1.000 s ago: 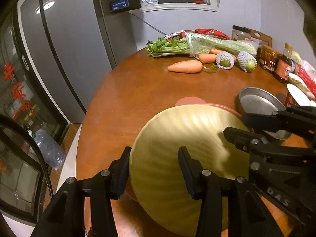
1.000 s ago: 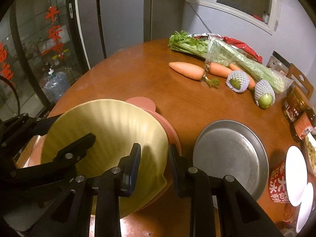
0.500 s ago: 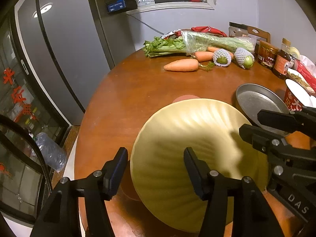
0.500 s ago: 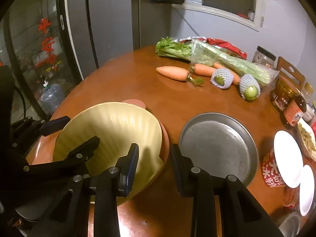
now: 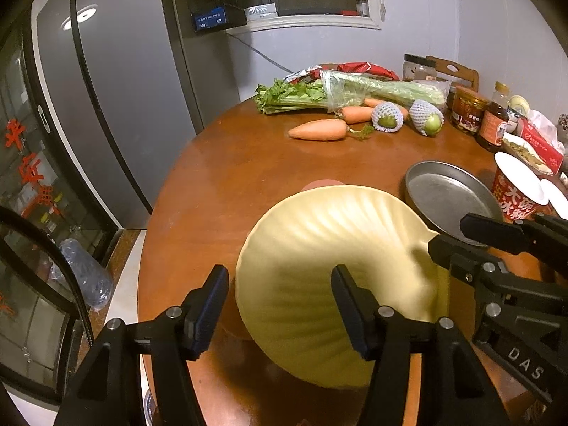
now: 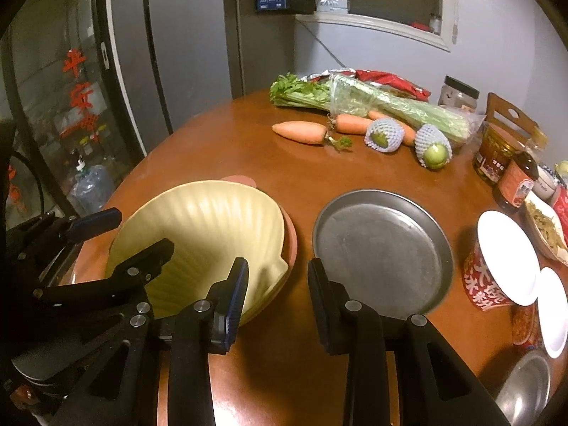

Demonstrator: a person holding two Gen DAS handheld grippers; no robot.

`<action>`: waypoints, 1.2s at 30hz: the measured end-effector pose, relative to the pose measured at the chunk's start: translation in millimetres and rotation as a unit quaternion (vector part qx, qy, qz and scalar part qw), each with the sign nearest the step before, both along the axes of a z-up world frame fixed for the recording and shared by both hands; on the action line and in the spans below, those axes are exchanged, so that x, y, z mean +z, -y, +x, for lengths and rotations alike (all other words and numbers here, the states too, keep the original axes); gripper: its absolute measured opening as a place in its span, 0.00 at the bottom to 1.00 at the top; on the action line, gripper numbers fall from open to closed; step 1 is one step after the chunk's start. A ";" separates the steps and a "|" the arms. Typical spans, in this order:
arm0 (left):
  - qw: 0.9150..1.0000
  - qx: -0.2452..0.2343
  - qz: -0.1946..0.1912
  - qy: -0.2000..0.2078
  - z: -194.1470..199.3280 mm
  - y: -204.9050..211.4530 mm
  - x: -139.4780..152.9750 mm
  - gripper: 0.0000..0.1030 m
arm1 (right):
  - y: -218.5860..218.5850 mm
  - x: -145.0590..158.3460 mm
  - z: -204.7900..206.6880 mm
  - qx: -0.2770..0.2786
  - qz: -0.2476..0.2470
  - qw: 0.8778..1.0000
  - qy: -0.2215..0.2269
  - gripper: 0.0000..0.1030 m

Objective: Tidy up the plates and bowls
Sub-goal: 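Lower the yellow plate onto the pink plate and open both grippers, then move both tools toward the grey metal tray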

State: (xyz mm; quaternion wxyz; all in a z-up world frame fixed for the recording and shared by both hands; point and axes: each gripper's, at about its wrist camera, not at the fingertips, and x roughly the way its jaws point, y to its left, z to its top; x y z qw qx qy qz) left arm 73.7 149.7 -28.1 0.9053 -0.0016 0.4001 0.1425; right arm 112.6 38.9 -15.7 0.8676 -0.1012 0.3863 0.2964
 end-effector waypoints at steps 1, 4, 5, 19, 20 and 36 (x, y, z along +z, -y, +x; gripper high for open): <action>1.000 0.000 0.000 0.001 -1.4 0.7 1.0 0.58 | 1.2 0.8 -1.2 -0.002 0.001 1.000 0.001 0.38; 1.000 -0.001 0.000 0.005 -6.4 2.8 5.4 0.58 | 6.1 5.0 -4.9 -0.008 0.005 1.000 0.007 0.43; 1.000 -0.001 0.000 0.007 -8.1 3.7 7.3 0.58 | 8.4 7.0 -6.0 -0.012 0.008 1.000 0.008 0.43; 0.999 -0.018 0.003 0.037 -26.9 29.9 34.6 0.59 | 46.7 38.6 -26.9 -0.036 0.040 0.998 0.044 0.48; 0.999 -0.020 0.005 0.039 -28.0 33.1 37.0 0.59 | 49.5 40.7 -28.4 -0.038 0.042 0.997 0.046 0.48; 0.997 -0.062 0.011 0.055 -8.4 75.1 66.5 0.62 | 132.9 62.9 -26.8 -0.116 0.081 0.988 0.058 0.56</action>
